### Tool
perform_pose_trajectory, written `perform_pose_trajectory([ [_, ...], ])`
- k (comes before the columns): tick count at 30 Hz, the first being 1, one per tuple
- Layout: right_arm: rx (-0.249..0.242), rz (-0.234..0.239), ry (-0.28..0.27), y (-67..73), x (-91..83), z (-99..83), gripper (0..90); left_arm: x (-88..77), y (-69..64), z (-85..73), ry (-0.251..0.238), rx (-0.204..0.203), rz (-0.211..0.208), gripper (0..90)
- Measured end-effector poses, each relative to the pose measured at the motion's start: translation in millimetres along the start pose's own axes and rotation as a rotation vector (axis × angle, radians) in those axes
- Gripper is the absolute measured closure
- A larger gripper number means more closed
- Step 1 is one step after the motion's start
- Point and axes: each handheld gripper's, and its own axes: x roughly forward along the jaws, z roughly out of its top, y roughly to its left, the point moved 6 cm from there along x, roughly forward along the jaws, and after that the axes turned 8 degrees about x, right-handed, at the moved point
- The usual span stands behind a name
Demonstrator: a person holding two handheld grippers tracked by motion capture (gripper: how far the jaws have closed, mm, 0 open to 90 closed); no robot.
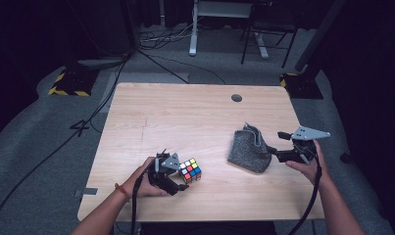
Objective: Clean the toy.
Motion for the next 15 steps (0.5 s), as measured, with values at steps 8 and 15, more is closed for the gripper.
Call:
perform_pose_trajectory([
  [8,-0.065,0.036,-0.033,23.6,-8.5,11.9,25.3,-0.3,-11.2,4.7,0.003,0.025,0.007,28.0],
  [15,-0.146,0.161,-0.042,73.1,0.7,24.6,27.5,7.9,-13.5,11.3,0.014,0.04,-0.003,36.6],
])
